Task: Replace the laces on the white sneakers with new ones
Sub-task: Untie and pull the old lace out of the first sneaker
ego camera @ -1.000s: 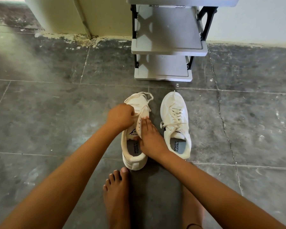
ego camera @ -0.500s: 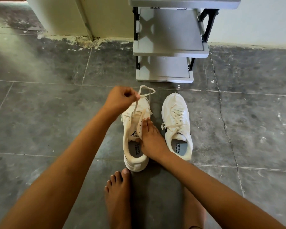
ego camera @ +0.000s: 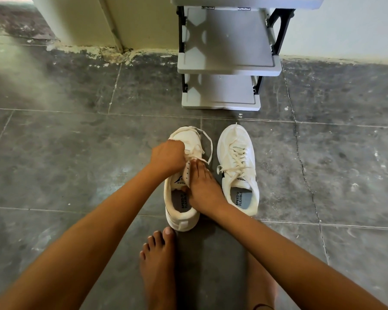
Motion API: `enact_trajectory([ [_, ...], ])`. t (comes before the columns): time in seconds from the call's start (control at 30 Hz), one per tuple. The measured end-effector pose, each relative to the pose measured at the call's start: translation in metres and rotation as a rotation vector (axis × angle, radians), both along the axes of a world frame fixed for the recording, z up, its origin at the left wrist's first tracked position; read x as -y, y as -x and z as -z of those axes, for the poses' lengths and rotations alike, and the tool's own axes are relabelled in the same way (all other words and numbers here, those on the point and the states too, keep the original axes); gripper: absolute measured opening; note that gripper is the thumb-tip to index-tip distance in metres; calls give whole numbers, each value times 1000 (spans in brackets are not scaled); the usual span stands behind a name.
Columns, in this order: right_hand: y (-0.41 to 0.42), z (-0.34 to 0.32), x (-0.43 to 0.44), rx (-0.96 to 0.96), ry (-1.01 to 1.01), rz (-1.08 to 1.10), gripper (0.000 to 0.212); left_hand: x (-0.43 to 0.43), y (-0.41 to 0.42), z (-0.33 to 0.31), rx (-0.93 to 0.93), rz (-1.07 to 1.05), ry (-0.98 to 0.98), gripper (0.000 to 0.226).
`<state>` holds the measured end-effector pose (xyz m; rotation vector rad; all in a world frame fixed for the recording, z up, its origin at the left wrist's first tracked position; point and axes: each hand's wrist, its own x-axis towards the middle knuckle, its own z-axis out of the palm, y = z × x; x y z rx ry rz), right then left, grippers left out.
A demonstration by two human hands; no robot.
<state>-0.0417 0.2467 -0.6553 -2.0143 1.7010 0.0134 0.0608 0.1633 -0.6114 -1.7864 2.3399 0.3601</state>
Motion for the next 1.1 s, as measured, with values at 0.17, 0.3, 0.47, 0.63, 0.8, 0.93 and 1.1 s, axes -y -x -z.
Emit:
enact_trajectory([
  [0.17,0,-3,1,-11,-4,-5,83,4,-4,-4,63,45,41,17],
  [0.3,0,-2,1,-21,-2,-8,83,3,-6,0,183,86,54,17],
  [0.47,-1,-2,1,-28,1,-3,83,2,0,2,190,115,87,23],
  [0.63,1,-2,-1,-38,-13,10,80,3,-11,-9,-169,-88,-64,14],
  [0.8,-3,-2,2,-44,-25,-21,83,7,-8,-45,-866,-280,-116,21],
  [0.93,-1,-3,-3,-44,-12,-13,80,11,-9,-35,-323,-142,-62,13],
  [1.1,-2,-2,1,-43,13,-14,80,-5,-13,-6,-68,-47,-49,23],
])
